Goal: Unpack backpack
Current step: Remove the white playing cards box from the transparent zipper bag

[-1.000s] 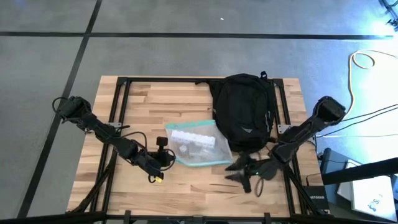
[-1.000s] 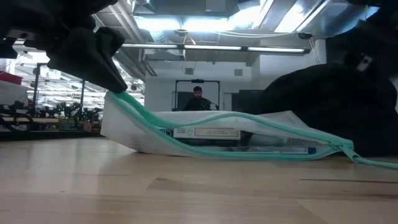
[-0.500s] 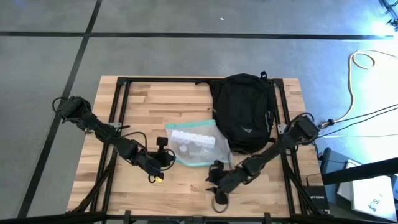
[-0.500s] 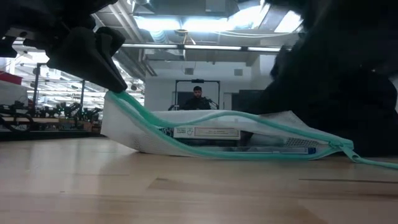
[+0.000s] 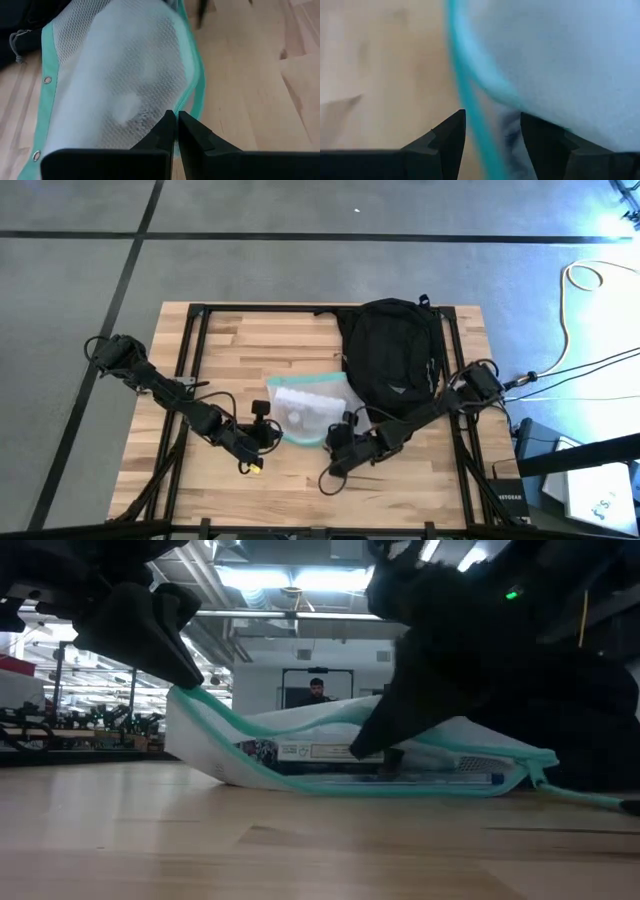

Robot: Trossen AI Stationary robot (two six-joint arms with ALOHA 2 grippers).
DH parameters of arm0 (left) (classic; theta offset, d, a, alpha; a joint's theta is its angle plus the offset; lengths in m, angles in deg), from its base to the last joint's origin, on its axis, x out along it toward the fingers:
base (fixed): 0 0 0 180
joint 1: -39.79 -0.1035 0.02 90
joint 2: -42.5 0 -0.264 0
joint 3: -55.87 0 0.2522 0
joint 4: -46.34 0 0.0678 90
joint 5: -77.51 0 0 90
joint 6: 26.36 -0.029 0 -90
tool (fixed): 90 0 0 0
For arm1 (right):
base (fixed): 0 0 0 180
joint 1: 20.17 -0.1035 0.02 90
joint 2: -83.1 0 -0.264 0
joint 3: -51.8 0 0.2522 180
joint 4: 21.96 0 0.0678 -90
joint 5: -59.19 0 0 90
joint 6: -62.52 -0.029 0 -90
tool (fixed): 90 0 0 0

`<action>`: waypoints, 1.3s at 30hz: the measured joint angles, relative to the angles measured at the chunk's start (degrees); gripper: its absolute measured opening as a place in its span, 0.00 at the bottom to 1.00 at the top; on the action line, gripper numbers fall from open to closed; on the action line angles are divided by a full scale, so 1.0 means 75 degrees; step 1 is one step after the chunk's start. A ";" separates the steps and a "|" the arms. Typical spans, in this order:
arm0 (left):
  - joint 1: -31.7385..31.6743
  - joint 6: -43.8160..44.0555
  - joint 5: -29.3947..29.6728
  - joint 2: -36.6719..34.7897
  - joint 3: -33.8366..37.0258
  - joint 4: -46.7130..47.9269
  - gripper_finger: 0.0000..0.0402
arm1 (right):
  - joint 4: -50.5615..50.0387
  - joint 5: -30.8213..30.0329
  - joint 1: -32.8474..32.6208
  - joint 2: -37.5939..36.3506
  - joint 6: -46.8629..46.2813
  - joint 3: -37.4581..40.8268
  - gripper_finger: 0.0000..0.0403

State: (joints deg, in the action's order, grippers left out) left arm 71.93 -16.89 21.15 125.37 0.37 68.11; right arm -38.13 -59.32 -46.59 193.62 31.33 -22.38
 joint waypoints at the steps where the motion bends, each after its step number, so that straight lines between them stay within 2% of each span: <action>1: 0.0001 0.0026 0.0000 0.0000 0.0000 -0.0002 0.00 | -0.0008 -0.0241 0.0003 0.0000 0.0024 0.0000 0.43; 7: 0.0000 0.0120 -0.0301 0.0000 0.0000 -0.0021 0.00 | -0.0012 -0.1234 -0.0015 0.0000 0.0162 0.0000 0.43; 14: 0.0000 0.0056 -0.0318 0.0000 0.0000 -0.0201 0.07 | -0.0191 -0.1679 0.0059 0.0000 0.0218 0.0000 0.43; 16: 0.0000 0.0021 -0.0315 0.0000 0.0000 -0.0268 0.09 | -0.0159 -0.1598 0.0161 0.0000 0.0216 0.0000 0.43; 21: 0.0000 0.0012 -0.0312 0.0000 0.0000 -0.0370 0.11 | -0.0065 -0.0614 0.0507 -0.0003 0.0438 0.0000 0.43; 23: 0.0000 0.0005 -0.0311 0.0000 0.0000 -0.0366 0.11 | -0.0056 -0.0505 0.0597 0.0009 0.0731 0.0000 0.43; 29: 0.0000 -0.0081 -0.0254 0.0000 0.0000 -0.0364 0.11 | 0.0334 -0.0476 0.0629 0.0017 0.2368 0.0000 0.43; 32: -0.0016 -0.0078 -0.0226 0.0000 0.0000 -0.0365 0.11 | 0.0688 -0.0204 0.0629 0.0018 0.3319 0.0000 0.43; 39: -0.0099 -0.0069 -0.0224 0.0000 0.0000 -0.0365 0.11 | 0.0886 0.0149 0.0626 0.0102 0.4255 -0.0005 0.43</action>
State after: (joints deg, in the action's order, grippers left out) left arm 71.18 -17.41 19.47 125.37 0.37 65.38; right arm -31.49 -58.21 -41.89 194.39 63.24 -22.42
